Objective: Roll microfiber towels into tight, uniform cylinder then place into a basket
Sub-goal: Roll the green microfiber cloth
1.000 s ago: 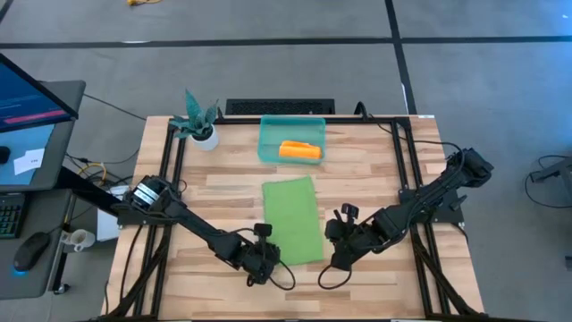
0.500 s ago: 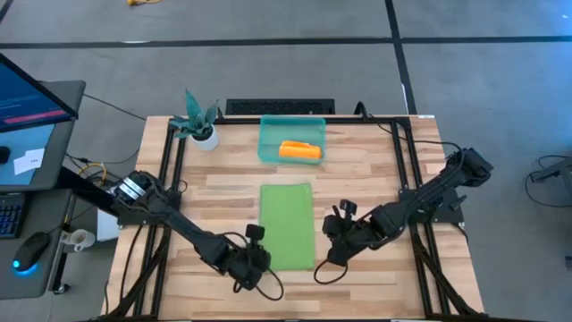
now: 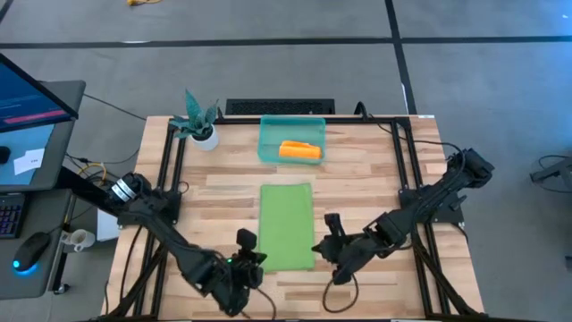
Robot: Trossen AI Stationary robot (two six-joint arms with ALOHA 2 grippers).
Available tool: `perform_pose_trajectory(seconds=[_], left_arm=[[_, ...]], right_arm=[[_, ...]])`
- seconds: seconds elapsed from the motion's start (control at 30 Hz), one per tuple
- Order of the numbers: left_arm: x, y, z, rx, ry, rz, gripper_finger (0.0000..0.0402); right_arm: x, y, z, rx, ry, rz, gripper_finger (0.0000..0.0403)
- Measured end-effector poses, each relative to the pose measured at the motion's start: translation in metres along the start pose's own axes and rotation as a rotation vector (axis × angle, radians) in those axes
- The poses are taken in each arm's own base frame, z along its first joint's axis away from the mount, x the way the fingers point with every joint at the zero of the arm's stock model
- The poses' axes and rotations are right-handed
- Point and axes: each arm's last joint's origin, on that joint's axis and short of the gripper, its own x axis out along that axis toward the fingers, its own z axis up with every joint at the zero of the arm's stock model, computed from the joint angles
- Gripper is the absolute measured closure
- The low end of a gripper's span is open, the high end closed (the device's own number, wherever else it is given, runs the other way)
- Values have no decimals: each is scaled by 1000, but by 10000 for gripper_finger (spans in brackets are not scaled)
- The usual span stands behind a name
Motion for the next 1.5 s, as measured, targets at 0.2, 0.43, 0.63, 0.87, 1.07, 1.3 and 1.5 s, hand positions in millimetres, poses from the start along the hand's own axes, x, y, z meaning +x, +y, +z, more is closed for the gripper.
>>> perform_pose_trajectory(seconds=[0.2, 0.43, 0.63, 0.87, 1.07, 1.3, 1.5], left_arm=[[-22, -18, -3, 2, -43, -35, 401], [-44, -35, -13, -81, -72, -25, 401], [-52, -43, -17, -126, -77, -44, 401], [-49, -41, -16, -217, -67, -48, 401], [-48, -40, -16, -223, -65, -48, 401], [-46, -41, -16, -272, -17, -116, 401], [-35, -40, -26, -320, 57, -126, 401]], right_arm=[[-10, 20, 5, -89, -78, 55, 385], [-30, 36, 22, -90, -175, 26, 389], [-32, 46, 8, -55, -135, 47, 387], [-28, 59, -18, -69, -82, 71, 386], [-25, 62, -22, 4, -100, 111, 383], [-23, 60, -23, 50, -70, 161, 379], [-17, 51, -20, 73, -67, 136, 365]])
